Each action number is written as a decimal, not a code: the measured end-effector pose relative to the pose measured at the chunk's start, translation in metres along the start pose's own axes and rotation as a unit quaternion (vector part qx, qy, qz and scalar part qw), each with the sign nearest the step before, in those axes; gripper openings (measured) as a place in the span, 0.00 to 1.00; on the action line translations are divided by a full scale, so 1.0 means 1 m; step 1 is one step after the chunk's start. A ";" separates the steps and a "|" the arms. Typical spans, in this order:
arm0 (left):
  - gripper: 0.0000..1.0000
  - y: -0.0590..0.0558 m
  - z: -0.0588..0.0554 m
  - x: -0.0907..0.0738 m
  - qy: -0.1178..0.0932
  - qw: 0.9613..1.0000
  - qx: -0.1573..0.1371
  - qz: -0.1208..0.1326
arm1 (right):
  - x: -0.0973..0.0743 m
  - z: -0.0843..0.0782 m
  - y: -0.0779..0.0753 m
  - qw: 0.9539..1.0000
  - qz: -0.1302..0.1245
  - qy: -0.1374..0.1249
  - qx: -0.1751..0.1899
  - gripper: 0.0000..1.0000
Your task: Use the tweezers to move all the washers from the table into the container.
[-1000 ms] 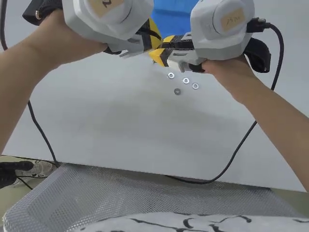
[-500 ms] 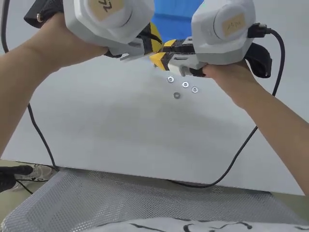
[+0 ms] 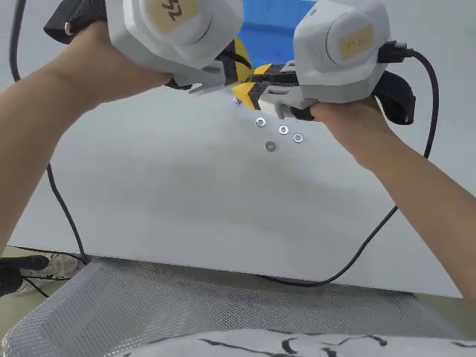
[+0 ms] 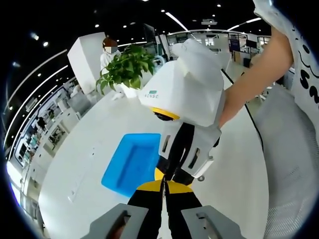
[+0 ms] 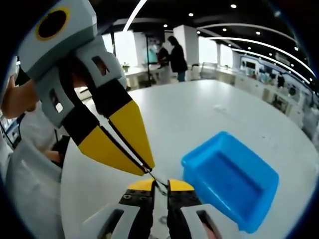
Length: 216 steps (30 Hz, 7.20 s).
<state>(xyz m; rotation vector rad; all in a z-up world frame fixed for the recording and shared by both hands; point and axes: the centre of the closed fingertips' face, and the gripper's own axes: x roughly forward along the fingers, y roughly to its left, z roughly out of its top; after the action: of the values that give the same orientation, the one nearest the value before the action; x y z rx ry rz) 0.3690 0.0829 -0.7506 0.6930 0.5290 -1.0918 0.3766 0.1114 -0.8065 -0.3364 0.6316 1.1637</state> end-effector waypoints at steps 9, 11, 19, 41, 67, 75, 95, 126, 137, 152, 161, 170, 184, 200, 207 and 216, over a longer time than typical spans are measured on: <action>0.00 -0.003 0.010 -0.005 -0.009 1.000 -0.006 0.004 | -0.009 0.003 0.002 0.999 -0.010 0.013 -0.038 0.03; 0.00 -0.005 0.012 -0.008 -0.012 1.000 -0.007 0.006 | -0.013 0.004 0.005 0.999 -0.009 0.015 -0.044 0.03; 0.00 -0.011 0.030 -0.023 -0.024 1.000 0.009 0.017 | -0.031 0.017 0.013 0.997 -0.019 0.014 -0.079 0.03; 0.00 0.012 0.059 -0.047 -0.046 0.997 0.043 0.041 | -0.048 0.056 0.000 0.993 -0.035 -0.005 -0.113 0.03; 0.00 0.064 0.032 -0.003 -0.064 0.997 0.025 0.034 | -0.008 0.056 -0.052 0.994 -0.045 0.013 -0.097 0.03; 0.00 0.069 0.016 0.011 -0.043 0.998 0.031 0.031 | 0.004 0.046 -0.059 0.994 -0.036 0.030 -0.099 0.03; 0.00 0.073 0.002 0.026 -0.037 0.999 0.020 0.023 | 0.024 0.029 -0.075 0.994 -0.032 0.050 -0.088 0.03; 0.00 0.036 0.038 -0.041 -0.050 0.997 0.018 0.063 | -0.028 0.066 -0.019 0.989 -0.025 0.001 -0.146 0.06; 0.00 -0.002 0.059 -0.060 -0.032 0.997 0.016 0.072 | -0.070 0.062 0.020 0.988 0.029 -0.049 -0.142 0.08; 0.00 -0.046 0.067 -0.046 -0.006 0.999 0.006 0.049 | -0.091 0.019 0.045 0.978 0.079 -0.040 -0.188 0.07; 0.00 -0.049 0.065 -0.049 -0.018 0.999 -0.018 0.041 | -0.084 0.010 0.047 0.980 0.084 -0.036 -0.177 0.09; 0.00 -0.051 0.058 -0.033 -0.024 0.999 -0.017 0.026 | -0.072 -0.002 0.040 0.982 0.087 -0.025 -0.168 0.06; 0.00 -0.054 0.035 -0.004 0.000 1.000 -0.026 0.012 | -0.045 -0.030 0.025 0.987 0.094 -0.005 -0.134 0.06; 0.00 -0.048 0.029 0.005 0.010 0.999 -0.032 0.002 | -0.039 -0.039 0.016 0.990 0.095 -0.003 -0.104 0.06; 0.00 -0.049 0.029 0.005 0.010 0.999 -0.031 0.002 | -0.038 -0.039 0.015 0.990 0.095 -0.004 -0.101 0.07; 0.00 -0.046 0.025 0.008 0.014 1.000 -0.022 0.000 | -0.039 -0.038 0.017 0.990 0.095 -0.001 -0.101 0.06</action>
<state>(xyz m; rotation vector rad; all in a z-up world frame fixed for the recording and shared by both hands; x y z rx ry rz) 0.3310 0.0463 -0.7501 0.6713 0.5756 -1.0678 0.3406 0.0675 -0.8107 -0.4534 0.5541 1.4155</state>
